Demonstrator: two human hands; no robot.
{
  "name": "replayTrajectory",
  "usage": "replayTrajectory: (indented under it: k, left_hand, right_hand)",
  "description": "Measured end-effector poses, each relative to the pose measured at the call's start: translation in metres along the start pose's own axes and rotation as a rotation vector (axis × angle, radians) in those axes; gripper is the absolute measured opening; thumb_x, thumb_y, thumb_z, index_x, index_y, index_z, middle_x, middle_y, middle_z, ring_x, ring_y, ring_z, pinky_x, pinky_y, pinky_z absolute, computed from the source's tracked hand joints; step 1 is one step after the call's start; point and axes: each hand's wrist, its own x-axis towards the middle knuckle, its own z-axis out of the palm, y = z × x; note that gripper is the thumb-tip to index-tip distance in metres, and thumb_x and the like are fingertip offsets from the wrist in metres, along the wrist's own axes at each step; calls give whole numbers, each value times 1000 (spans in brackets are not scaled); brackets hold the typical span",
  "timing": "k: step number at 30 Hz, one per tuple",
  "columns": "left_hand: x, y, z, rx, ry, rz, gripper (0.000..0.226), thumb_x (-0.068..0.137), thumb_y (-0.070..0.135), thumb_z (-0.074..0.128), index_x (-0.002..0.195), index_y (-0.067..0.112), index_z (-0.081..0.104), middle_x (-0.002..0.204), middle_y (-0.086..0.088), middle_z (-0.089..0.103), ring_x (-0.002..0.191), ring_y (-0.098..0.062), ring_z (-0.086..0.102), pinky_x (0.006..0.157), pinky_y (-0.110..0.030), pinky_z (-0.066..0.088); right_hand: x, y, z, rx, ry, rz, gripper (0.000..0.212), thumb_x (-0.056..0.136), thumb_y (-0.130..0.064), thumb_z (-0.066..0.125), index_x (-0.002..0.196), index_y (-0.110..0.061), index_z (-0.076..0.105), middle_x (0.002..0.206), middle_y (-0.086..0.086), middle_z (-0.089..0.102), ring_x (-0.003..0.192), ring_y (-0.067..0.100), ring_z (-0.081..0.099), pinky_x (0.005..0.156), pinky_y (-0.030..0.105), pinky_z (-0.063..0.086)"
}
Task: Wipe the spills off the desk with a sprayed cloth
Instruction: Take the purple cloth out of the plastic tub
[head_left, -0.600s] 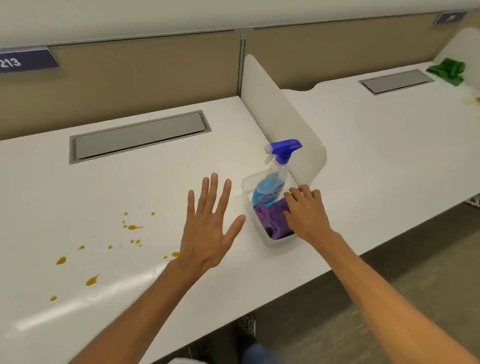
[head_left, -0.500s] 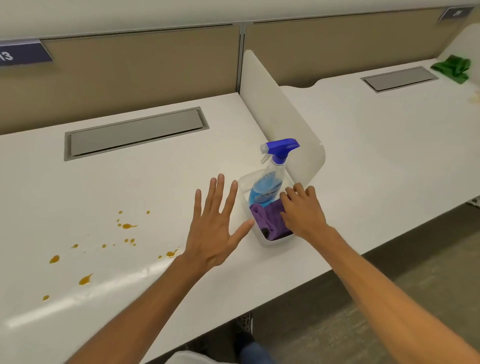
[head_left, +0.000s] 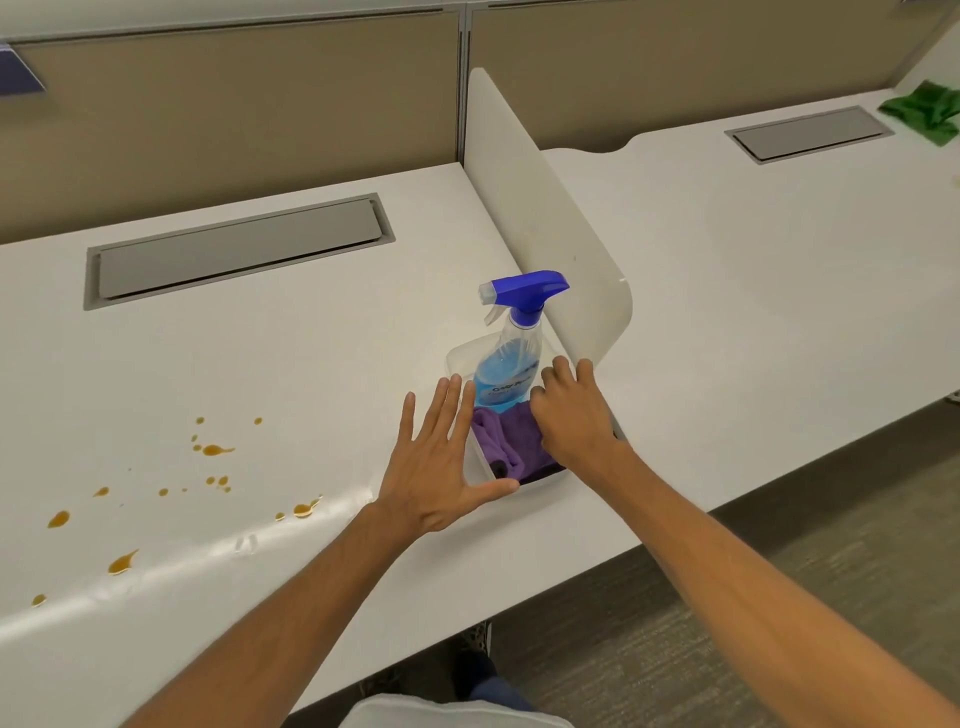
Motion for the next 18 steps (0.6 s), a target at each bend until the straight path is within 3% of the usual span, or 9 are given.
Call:
replayTrajectory:
  k: [6, 10, 14, 18]
  left_hand:
    - [2, -3, 3, -23, -19, -18, 114, 72, 97, 18, 141, 32, -45, 160, 6, -35, 153, -19, -27, 123, -53, -16]
    - [1, -2, 3, -42, -32, -22, 115, 75, 95, 28, 138, 33, -46, 157, 8, -39, 153, -19, -26, 123, -51, -17]
    - [0, -3, -2, -86, -79, -6, 113, 79, 90, 36, 143, 35, -40, 163, 6, -32, 154, -17, -25, 124, -51, -14]
    - [-5, -9, -34, -722, 51, -35, 83, 89, 66, 46, 156, 45, 3, 161, 32, 1, 148, 15, -1, 126, -30, 1]
  right_hand:
    - [-17, 1, 2, 241, 84, 37, 29, 87, -18, 72, 113, -13, 60, 107, 9, 71, 102, 29, 59, 95, 42, 47]
    - [-39, 4, -14, 425, 199, 124, 25, 86, -14, 75, 106, -14, 60, 84, 6, 70, 75, 28, 64, 76, 40, 55]
    - [-61, 11, -36, 665, 301, 155, 31, 88, -17, 77, 115, -10, 62, 96, 10, 68, 78, 28, 66, 66, 33, 57]
    - [-79, 20, -67, 766, 397, 116, 35, 87, -19, 76, 120, -9, 67, 109, 10, 72, 93, 27, 71, 76, 33, 60]
